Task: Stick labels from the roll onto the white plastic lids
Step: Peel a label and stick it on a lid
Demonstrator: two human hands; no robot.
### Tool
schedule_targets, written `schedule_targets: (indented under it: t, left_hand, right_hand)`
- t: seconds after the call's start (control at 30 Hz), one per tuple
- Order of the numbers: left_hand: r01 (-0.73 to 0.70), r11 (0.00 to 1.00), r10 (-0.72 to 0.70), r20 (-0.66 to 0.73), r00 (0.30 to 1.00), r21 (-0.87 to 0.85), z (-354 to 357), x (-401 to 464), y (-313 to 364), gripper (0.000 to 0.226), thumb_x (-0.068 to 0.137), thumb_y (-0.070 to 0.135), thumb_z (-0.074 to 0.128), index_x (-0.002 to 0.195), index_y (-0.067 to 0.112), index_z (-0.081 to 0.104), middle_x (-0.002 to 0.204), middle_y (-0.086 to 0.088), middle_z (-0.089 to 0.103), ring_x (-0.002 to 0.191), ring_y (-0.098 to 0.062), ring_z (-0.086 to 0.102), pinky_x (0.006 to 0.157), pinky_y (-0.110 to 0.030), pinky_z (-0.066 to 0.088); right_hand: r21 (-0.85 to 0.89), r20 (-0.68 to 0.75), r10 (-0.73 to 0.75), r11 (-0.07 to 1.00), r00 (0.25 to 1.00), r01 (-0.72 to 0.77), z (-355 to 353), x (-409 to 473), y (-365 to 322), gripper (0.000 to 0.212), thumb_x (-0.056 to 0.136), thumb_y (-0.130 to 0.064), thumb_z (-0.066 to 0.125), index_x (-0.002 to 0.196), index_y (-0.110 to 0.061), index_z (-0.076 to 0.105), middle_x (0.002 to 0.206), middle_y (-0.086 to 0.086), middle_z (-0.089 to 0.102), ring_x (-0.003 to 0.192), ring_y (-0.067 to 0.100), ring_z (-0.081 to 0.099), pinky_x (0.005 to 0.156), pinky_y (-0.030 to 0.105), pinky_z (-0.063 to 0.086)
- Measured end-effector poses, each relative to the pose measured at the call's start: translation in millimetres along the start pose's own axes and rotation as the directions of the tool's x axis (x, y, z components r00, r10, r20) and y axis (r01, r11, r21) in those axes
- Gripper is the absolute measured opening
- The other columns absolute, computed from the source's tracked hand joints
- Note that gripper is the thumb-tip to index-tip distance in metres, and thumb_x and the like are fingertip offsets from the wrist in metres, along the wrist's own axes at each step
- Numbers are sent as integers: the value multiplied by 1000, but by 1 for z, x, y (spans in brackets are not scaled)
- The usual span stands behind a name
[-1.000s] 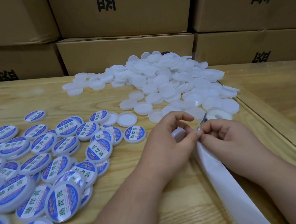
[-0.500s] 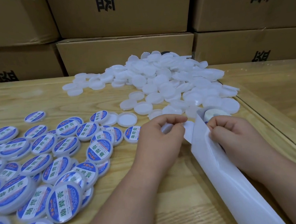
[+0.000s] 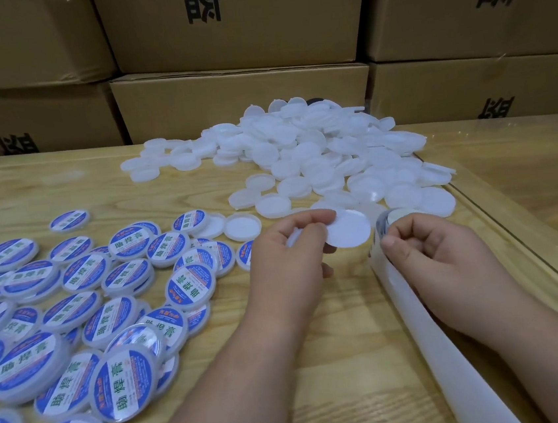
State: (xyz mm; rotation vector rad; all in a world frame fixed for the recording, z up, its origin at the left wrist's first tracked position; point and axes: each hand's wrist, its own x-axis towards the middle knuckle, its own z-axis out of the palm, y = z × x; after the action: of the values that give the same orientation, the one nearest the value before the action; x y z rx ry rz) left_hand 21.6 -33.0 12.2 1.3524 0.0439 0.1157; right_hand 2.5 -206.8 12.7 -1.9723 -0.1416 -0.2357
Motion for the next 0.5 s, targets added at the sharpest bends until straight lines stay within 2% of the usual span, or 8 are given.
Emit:
schedule_targets:
  t: [0.13, 0.27, 0.4, 0.5]
  left_hand:
    - [2, 1000, -2, 25, 1000, 3, 1, -1, 0, 23, 75, 27, 59, 83, 31, 80, 84, 11, 75, 71, -7, 67, 55, -20, 50]
    - [4, 1000, -4, 42, 999, 1, 1, -1, 1, 24, 74, 27, 59, 84, 28, 80, 87, 7, 76, 71, -7, 68, 55, -20, 50]
    - [0, 1000, -1, 83, 997, 6, 2, -1, 1, 24, 73, 27, 58, 82, 28, 80, 87, 7, 76, 70, -7, 66, 55, -21, 49]
    - [-5, 1000, 3, 100, 995, 20, 2, -2, 0, 23, 74, 26, 58, 82, 28, 80, 84, 9, 75, 69, -6, 66, 54, -20, 49]
  right_hand:
    - [-15, 2, -70, 997, 998, 70, 1, 2, 2, 17, 98, -22, 62, 81, -25, 62, 57, 7, 44, 48, 14, 35, 44, 23, 31]
    - [31, -46, -120, 992, 992, 122, 3, 1, 0, 11, 95, -21, 65, 88, -28, 64, 58, 22, 46, 44, 12, 32, 42, 19, 29]
    - [94, -70, -172, 979, 983, 178, 2, 0, -2, 24, 93, -13, 69, 102, -36, 65, 54, 16, 47, 42, 12, 37, 44, 16, 34]
    - [100, -83, -195, 974, 977, 203, 3, -1, -3, 24, 91, -14, 71, 101, -35, 68, 54, 14, 47, 43, 11, 38, 44, 17, 34]
